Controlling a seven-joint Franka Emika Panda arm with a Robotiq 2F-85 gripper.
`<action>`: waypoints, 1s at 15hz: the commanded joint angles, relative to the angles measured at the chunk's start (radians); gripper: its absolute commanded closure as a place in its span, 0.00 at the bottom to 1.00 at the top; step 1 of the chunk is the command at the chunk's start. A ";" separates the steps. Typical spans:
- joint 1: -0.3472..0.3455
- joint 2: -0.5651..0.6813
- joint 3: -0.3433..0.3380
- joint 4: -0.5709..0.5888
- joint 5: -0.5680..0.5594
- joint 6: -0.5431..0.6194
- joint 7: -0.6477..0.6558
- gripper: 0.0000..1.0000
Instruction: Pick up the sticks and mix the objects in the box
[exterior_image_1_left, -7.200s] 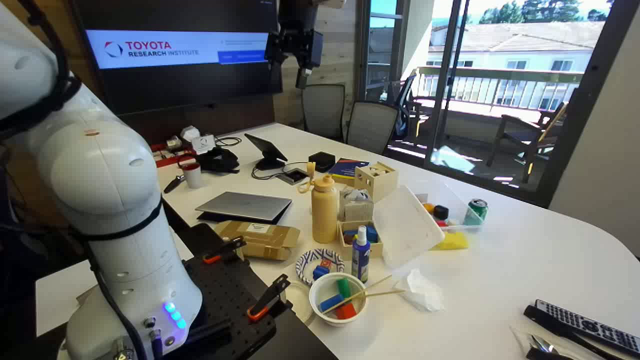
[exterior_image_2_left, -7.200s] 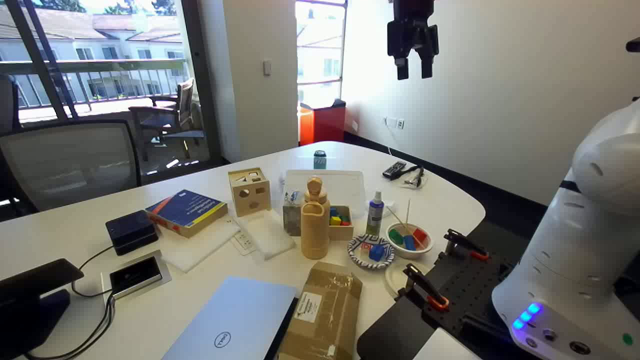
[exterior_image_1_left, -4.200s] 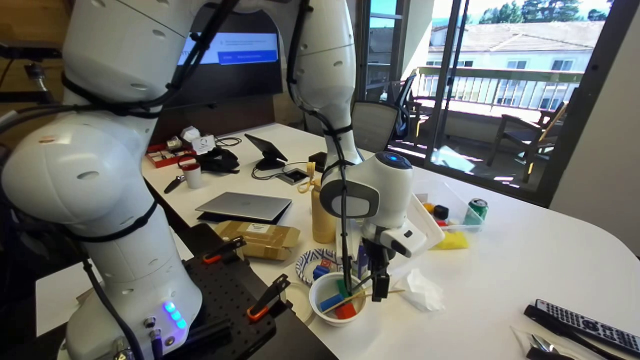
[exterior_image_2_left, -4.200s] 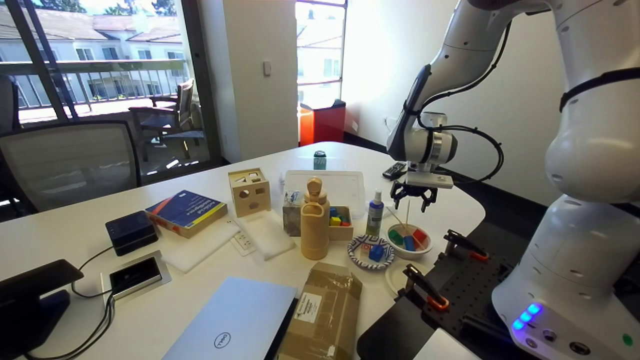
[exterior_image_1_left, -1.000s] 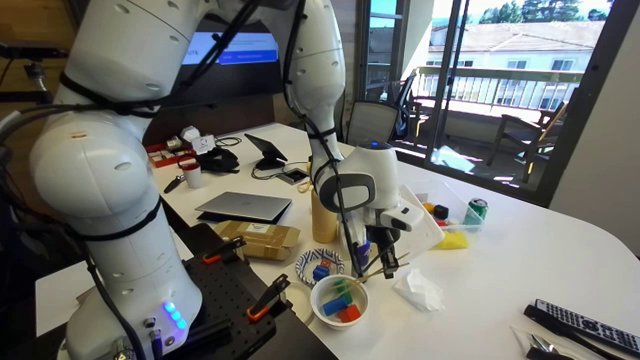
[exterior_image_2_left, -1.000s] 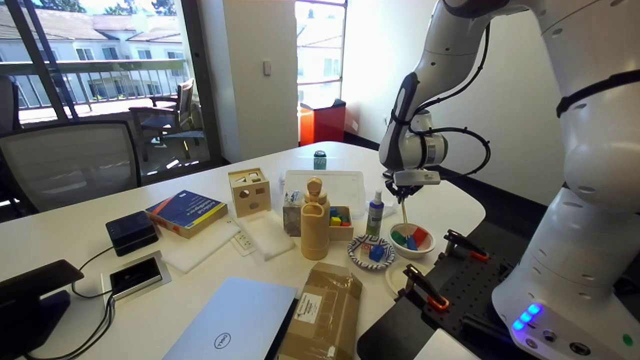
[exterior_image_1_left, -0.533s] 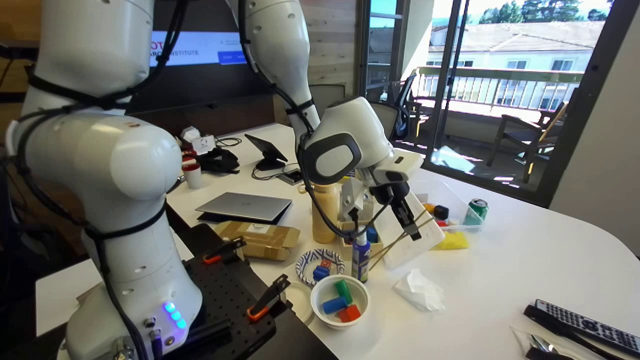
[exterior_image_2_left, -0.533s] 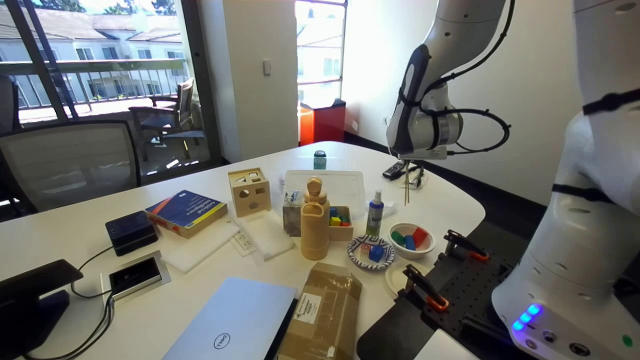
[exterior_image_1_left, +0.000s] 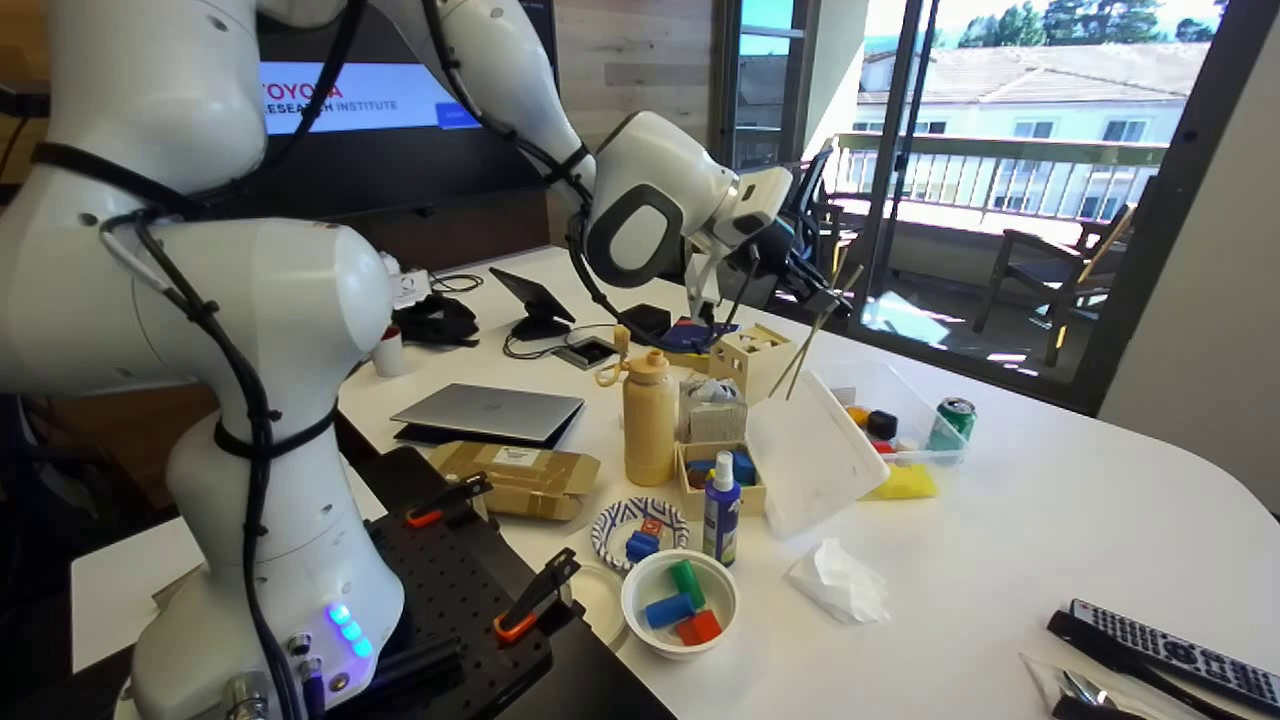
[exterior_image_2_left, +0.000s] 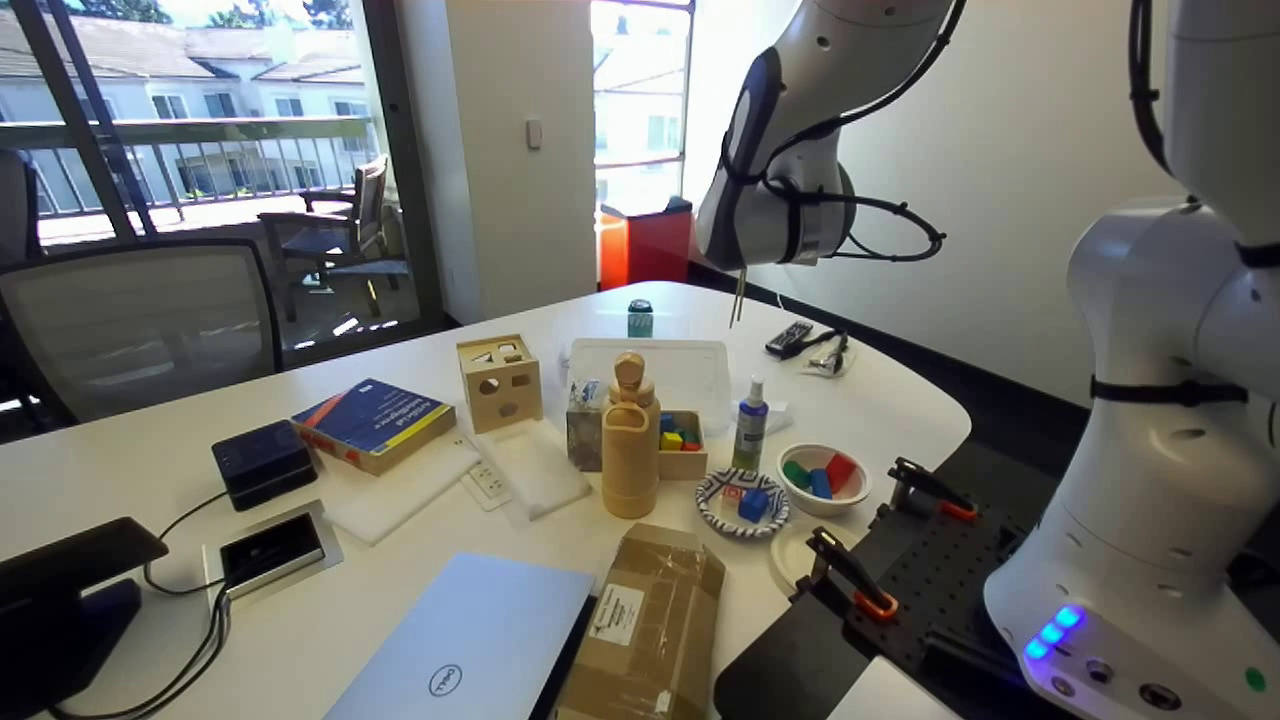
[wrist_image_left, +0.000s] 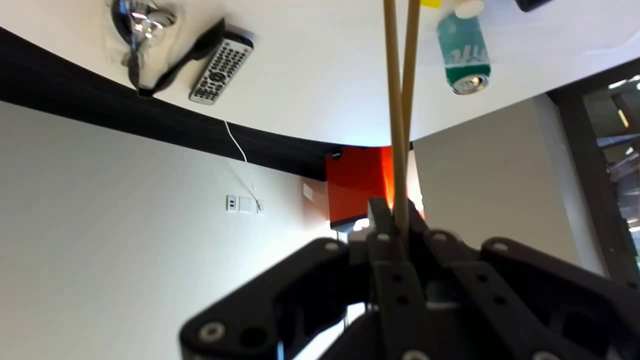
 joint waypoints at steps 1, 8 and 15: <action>0.156 0.173 -0.086 0.057 0.078 0.000 0.087 0.98; 0.130 0.400 0.059 0.049 0.113 -0.003 0.246 0.98; 0.028 0.384 0.213 0.051 0.063 -0.004 0.330 0.98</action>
